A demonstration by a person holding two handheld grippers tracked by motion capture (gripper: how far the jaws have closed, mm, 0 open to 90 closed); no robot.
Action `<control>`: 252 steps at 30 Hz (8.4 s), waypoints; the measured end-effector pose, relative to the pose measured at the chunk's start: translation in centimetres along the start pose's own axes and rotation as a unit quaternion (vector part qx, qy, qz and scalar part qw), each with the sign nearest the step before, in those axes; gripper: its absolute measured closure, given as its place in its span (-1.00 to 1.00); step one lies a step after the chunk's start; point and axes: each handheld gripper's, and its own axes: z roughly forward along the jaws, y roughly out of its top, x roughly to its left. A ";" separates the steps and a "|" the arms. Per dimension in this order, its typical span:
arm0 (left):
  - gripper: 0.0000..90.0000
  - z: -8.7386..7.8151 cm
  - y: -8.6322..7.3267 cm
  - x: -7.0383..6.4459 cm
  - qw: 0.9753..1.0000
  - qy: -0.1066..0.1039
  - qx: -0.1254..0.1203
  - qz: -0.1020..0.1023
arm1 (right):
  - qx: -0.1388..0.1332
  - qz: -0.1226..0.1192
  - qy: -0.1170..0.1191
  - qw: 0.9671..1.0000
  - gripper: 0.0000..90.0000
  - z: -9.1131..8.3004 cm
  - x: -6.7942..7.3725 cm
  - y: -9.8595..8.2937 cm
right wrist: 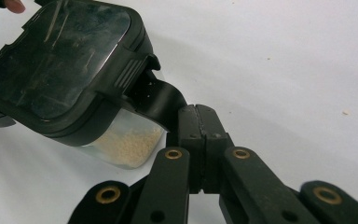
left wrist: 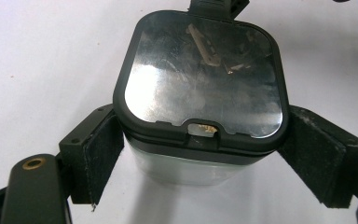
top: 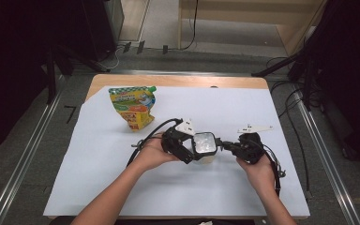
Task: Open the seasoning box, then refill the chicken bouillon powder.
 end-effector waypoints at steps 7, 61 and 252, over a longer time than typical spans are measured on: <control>-0.61 -0.4 0.1 0.1 1.000 -0.003 -0.005 0.000 | 0.002 -0.002 0.000 1.000 1.00 0.0 0.1 0.0; 0.78 -1.7 5.6 -2.5 0.998 -0.061 -0.013 0.027 | -0.003 -0.001 0.013 1.000 1.00 -0.3 0.6 -0.3; 1.00 -19.4 -3.6 5.9 0.956 0.053 -0.105 -0.268 | -0.024 -0.129 0.152 0.980 0.19 4.0 14.6 1.3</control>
